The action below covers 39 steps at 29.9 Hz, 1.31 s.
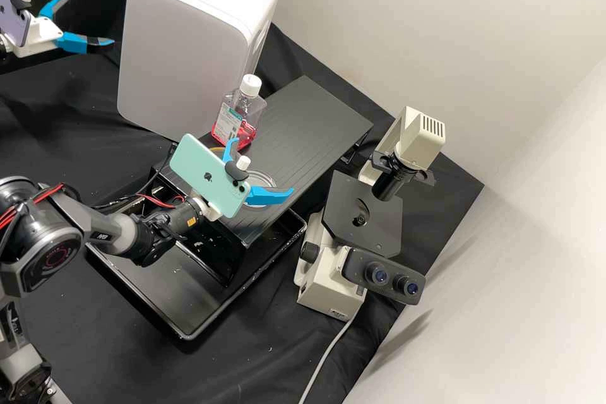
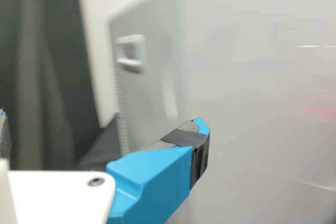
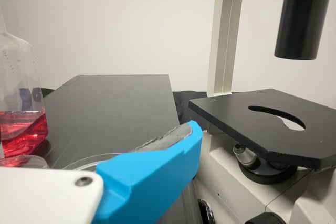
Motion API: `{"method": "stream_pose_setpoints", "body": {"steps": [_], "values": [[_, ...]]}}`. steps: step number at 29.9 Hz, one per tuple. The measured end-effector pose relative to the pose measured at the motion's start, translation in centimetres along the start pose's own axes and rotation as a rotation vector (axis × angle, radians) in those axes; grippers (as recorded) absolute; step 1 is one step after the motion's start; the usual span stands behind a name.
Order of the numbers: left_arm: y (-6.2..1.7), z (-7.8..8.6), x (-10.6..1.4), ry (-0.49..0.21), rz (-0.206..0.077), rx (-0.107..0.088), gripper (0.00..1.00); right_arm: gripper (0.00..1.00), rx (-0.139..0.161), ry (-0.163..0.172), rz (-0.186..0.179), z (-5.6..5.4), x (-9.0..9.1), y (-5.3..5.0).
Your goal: Place the lid on the petri dish
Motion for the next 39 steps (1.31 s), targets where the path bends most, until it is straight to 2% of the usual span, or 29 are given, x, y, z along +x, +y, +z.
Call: {"method": "stream_pose_setpoints", "body": {"steps": [3,6,10,15,17,20,24,33,39], "values": [[-0.4,1.6,-0.8,-0.082,0.007,0.012,1.0,1.0,0.0,0.0,0.0,0.0,0.0,0.0],[-1.05,2.9,-1.8,-0.171,0.013,0.014,1.0,1.0,0.0,0.0,0.0,0.0,0.0,0.0],[-2.05,3.8,-3.2,-0.252,0.003,-0.016,1.0,1.0,0.0,0.0,0.0,0.0,0.0,0.0],[-3.43,4.6,-4.6,-0.318,-0.065,-0.032,1.0,1.0,0.0,0.0,0.0,0.0,0.0,0.0],[-3.92,4.9,-5.2,-0.345,-0.091,-0.025,1.0,1.0,0.0,0.0,0.0,0.0,0.0,0.0],[-4.15,5.2,-5.9,-0.37,-0.108,-0.018,1.0,1.0,0.0,0.0,0.0,0.0,0.0,0.0],[-4.24,5.7,-6.6,-0.398,-0.113,-0.019,1.0,1.0,0.0,0.0,0.0,0.0,0.0,0.0],[-5.13,6.7,-8.6,-0.468,-0.165,-0.005,1.0,1.0,0.0,0.0,0.0,0.0,0.0,0.0],[-5.54,7.2,-9.2,-0.502,-0.188,-0.001,1.0,1.0,0.0,0.0,0.0,0.0,0.0,0.0]]}}
